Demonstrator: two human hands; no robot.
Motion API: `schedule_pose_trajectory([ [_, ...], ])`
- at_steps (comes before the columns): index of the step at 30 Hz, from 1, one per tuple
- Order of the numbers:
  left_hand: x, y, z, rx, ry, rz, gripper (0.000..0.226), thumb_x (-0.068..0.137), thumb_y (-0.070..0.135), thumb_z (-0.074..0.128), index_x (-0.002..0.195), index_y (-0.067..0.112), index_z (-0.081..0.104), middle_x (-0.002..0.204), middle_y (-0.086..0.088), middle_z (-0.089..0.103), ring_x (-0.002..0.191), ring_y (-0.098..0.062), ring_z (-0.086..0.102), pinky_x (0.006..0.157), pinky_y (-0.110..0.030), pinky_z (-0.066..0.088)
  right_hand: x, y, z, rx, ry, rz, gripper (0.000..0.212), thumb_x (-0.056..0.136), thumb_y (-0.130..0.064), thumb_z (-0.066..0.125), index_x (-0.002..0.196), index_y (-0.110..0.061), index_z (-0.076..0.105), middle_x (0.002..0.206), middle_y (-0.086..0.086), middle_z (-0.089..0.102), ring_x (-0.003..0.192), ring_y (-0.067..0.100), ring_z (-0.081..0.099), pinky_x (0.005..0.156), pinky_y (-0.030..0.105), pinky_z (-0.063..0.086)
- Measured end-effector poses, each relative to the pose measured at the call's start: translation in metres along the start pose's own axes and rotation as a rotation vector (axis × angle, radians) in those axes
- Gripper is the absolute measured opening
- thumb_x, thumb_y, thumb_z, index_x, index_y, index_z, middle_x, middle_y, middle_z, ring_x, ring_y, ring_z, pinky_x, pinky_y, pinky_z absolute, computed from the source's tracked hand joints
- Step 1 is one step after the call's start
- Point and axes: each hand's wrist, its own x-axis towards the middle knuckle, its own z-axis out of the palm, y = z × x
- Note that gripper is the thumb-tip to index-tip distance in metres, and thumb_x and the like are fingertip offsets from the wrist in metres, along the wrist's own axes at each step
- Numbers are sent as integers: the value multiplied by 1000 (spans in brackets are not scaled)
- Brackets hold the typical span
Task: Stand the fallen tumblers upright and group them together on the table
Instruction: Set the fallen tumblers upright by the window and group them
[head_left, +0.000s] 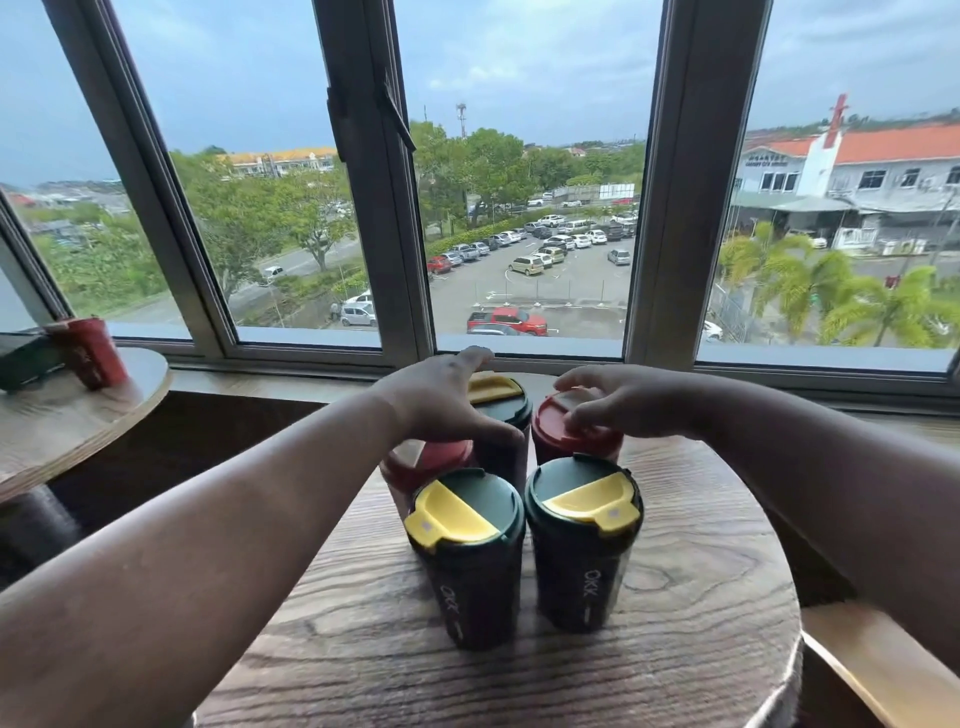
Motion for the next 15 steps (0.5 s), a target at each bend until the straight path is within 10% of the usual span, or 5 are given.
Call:
schedule_pose_trajectory([
  [8, -50, -44, -9, -187, 19, 78, 52, 75, 42, 85, 121, 35, 60, 117, 15, 65, 106, -1, 62, 84, -12, 46, 7, -21, 0, -222, 141, -204, 49, 88, -35, 68, 134, -28, 54, 126, -1, 62, 111, 15, 58, 95, 28, 46],
  [15, -63, -74, -1, -369, -50, 147, 80, 63, 47, 90, 134, 33, 57, 134, 16, 60, 124, 7, 53, 103, -20, 47, 19, -46, 14, -387, 133, -249, 52, 86, -39, 71, 135, -29, 57, 127, -1, 65, 109, 16, 59, 81, 23, 40],
])
